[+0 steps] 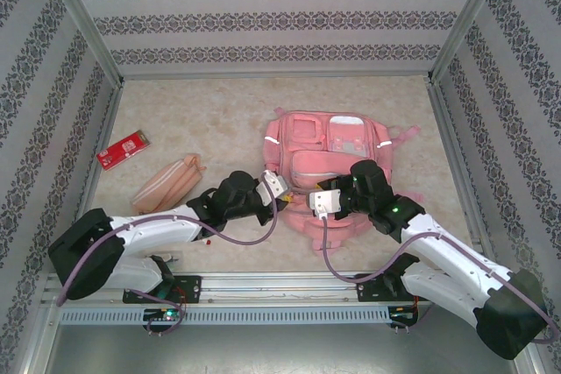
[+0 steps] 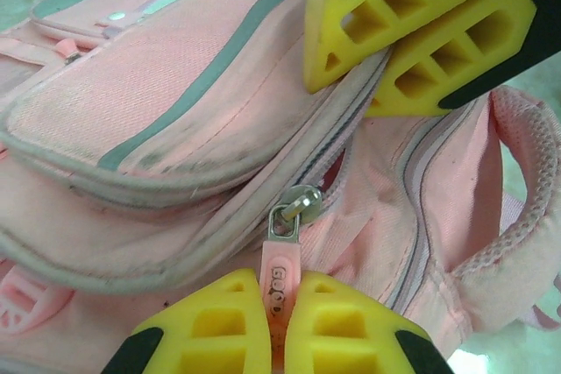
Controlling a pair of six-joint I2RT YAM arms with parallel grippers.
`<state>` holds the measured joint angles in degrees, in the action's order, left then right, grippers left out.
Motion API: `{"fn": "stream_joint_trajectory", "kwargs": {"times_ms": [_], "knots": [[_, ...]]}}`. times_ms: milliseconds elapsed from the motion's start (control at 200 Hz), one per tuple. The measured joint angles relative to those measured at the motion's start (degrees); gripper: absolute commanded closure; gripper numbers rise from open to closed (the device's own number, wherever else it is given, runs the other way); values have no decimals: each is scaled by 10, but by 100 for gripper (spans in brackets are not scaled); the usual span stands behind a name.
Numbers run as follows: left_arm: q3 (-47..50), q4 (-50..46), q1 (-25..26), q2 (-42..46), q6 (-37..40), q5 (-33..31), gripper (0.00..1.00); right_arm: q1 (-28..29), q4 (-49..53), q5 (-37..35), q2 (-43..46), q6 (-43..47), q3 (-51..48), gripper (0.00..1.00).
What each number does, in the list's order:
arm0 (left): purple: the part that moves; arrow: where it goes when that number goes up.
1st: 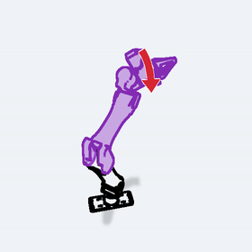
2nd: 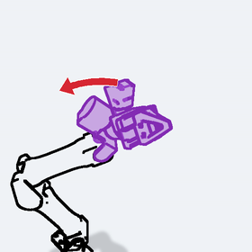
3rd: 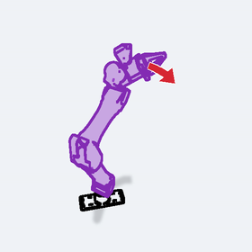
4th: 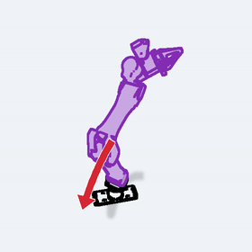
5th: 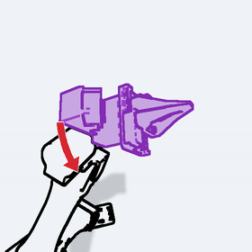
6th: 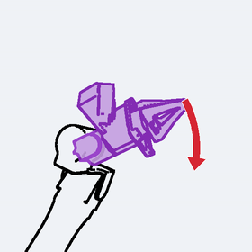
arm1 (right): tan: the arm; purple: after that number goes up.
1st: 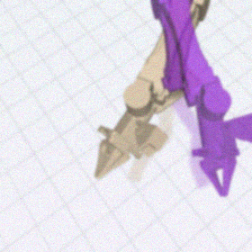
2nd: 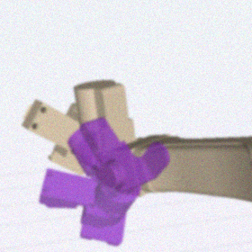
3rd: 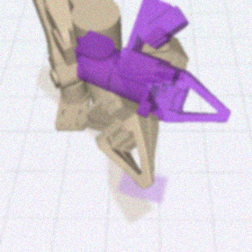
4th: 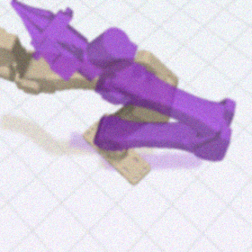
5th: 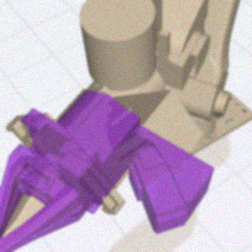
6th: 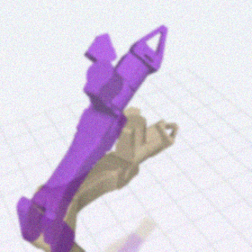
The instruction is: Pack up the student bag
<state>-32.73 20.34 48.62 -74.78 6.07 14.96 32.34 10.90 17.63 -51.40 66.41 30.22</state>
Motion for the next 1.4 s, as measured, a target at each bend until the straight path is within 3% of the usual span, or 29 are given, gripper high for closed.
{"fn": "stream_joint_trajectory", "kwargs": {"times_ms": [365,610,934,1014,1109,1269,1399], "knots": [[37,31,-18,17,70,-10,100,-34,48,59,49,-14,-4,100],[37,57,-42,-22,104,-4,100,-34,77,63,73,-19,-6,100],[37,130,-119,-86,67,-30,100,-27,75,86,77,-17,-9,100],[36,130,-125,-90,61,-33,100,-16,65,87,77,-22,-18,58],[35,120,-135,-89,47,-48,100,-9,66,98,78,-55,-23,31],[35,97,-110,-61,26,-77,100,5,57,102,75,-212,-4,24],[35,86,-59,-33,12,-89,100,71,26,49,46,-369,37,19]]}}
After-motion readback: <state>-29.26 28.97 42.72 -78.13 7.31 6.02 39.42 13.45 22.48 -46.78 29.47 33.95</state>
